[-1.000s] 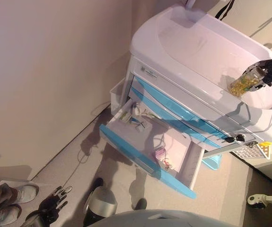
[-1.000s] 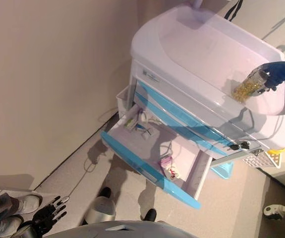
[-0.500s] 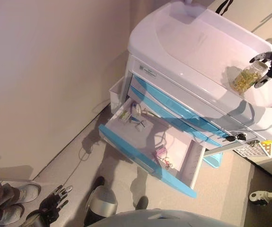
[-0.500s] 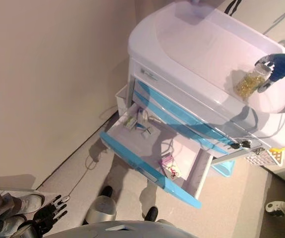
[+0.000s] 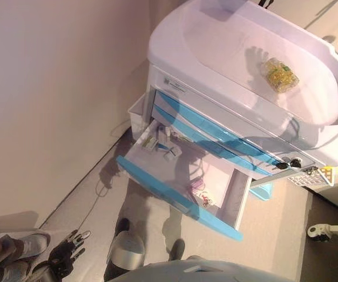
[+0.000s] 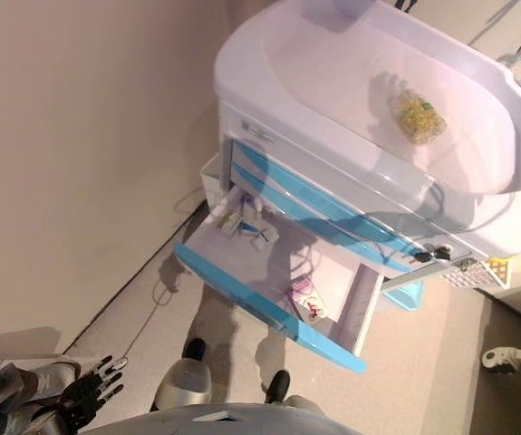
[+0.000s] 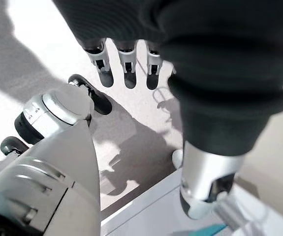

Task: Open the drawer and pick up the medicine

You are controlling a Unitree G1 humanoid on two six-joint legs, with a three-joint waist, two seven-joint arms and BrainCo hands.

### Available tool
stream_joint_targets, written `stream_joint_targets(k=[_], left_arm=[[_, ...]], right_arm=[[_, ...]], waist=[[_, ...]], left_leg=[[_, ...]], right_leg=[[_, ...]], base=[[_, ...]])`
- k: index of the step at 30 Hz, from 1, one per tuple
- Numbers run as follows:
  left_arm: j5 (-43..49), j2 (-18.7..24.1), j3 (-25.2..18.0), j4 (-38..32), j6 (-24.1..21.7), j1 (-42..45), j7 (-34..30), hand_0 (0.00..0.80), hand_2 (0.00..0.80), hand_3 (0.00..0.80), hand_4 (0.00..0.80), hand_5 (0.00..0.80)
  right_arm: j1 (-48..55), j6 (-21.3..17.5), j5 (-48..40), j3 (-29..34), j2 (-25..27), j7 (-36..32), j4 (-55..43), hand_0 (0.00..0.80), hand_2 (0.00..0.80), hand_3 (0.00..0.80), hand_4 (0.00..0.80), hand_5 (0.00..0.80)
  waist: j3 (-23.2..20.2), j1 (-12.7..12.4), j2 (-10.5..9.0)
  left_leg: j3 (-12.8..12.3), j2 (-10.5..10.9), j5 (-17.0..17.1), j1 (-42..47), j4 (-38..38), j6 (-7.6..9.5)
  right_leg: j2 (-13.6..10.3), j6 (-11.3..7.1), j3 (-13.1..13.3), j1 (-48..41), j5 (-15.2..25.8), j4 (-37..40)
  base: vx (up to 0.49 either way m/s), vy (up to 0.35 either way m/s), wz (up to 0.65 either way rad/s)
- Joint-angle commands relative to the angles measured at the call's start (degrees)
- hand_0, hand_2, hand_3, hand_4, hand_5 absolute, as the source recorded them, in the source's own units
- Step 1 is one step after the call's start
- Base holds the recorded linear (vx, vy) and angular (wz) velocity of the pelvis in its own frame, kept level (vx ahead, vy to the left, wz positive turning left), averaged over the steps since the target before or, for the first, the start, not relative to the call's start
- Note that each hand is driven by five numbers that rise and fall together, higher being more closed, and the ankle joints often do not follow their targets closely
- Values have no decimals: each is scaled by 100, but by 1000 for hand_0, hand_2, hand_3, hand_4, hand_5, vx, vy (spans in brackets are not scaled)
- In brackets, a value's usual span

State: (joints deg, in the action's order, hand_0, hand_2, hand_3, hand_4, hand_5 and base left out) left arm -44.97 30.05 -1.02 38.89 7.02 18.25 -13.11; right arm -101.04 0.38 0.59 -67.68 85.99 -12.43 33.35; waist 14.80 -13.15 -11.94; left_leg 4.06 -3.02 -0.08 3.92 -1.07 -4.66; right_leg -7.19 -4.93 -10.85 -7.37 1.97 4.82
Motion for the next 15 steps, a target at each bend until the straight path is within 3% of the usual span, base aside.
stream_joint_targets(k=[1, 5, 9, 13, 15], left_arm=[[3, 306, 47, -380, -274, 481, -176, 0, 0, 0, 0, 0], [-5, 222, 178, -469, -332, 394, -231, 0, 0, 0, 0, 0], [275, 184, 377, -539, -480, 341, -366, 0, 0, 0, 0, 0], [867, 167, 668, -790, -689, 298, -550, 0, 0, 0, 0, 0], [1241, 116, 848, -944, -703, 261, -580, 0, 0, 0, 0, 0]], right_arm=[[-704, 207, -259, -562, 490, 437, -288, 0, 0, 0, 0, 0], [-661, 270, -440, -447, 691, 565, -761, 0, 0, 0, 0, 0], [-257, 288, -857, 65, 842, 860, -1104, 0, 0, 0, 0, 0], [570, 276, -1335, 1032, 1122, 1196, -1553, 0, 0, 0, 0, 0], [1358, 264, -1599, 1841, 1206, 1287, -1792, 0, 0, 0, 0, 0]], waist=[[-578, 167, 111], [-647, 348, 224], [-701, 494, 325], [-730, 702, 529], [-749, 845, 702]], left_leg=[[-69, -13, -96, -174, -43, 370], [-180, -2, -134, -136, -69, 377], [-297, -18, -154, -117, -88, 370], [-430, -36, -180, -95, -96, 364], [-497, -51, -208, -83, -108, 360]], right_leg=[[-202, -424, 69, 331, 171, -669], [-212, -414, 200, 365, 160, -671], [-210, -395, 283, 390, 139, -670], [-210, -388, 362, 431, 107, -686], [-204, -391, 428, 466, 84, -710]], base=[[-27, 22, -21], [-20, 19, -24], [-22, 12, -19], [-35, 9, -10], [-40, 17, -14]])
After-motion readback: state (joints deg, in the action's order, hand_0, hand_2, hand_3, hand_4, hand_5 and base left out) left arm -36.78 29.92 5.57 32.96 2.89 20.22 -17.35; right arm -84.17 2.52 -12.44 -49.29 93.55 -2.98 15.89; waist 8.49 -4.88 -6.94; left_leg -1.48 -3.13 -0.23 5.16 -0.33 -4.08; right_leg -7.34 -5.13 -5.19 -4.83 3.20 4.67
